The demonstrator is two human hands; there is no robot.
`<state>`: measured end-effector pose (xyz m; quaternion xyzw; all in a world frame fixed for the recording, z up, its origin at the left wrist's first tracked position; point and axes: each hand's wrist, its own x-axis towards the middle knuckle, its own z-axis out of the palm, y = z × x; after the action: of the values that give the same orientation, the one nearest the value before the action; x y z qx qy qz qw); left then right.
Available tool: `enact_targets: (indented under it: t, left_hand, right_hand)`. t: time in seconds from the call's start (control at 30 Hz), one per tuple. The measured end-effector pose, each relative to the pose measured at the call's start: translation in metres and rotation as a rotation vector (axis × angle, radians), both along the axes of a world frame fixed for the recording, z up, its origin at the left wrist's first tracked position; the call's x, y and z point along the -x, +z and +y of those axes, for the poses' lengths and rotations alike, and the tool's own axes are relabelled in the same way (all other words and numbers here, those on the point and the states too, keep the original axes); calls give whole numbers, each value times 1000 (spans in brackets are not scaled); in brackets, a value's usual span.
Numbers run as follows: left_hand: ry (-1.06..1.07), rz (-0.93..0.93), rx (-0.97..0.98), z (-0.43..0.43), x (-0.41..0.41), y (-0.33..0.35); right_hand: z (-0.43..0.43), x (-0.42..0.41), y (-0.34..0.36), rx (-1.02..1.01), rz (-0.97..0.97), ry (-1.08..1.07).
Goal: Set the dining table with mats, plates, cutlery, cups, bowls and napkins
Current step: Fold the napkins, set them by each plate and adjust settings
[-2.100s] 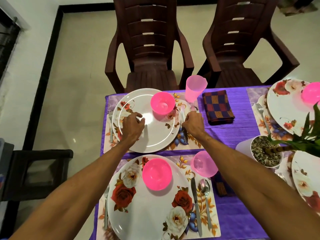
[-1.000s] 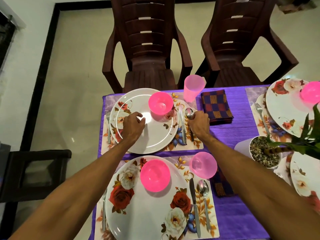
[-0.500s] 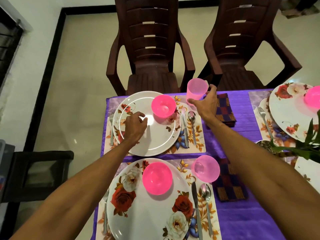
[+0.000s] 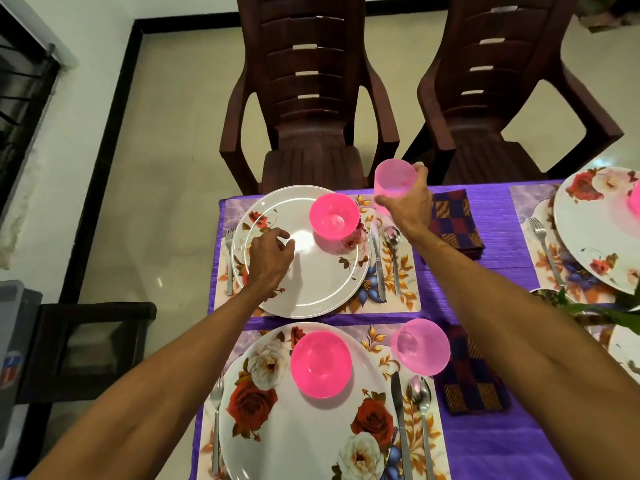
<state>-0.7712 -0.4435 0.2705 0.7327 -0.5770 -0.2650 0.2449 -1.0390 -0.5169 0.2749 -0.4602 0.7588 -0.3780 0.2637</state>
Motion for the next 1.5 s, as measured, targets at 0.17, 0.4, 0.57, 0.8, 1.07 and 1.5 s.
enact_targets:
  t: [0.17,0.4,0.57,0.8,1.07,1.5]
  left_hand:
    - [-1,-2,-11,0,2,2]
    - [-38,4,-24,3,3,5]
    - [-45,-27,-46,6,11,5]
    - [-63,-44,-51,10,23,9]
    - [-59,-22,-65,13,32,14]
    - [-76,-34,-72,21,40,17]
  right_hand:
    - [18,18,-2,-31,-82,6]
    - [65,51,-25,-213,467,-41]
    - [67,63,-36,-480,504,82]
    - [75,59,-30,-425,645,146]
    - [85,47,-23,-404,593,189]
    - [92,44,-21,-412,546,285]
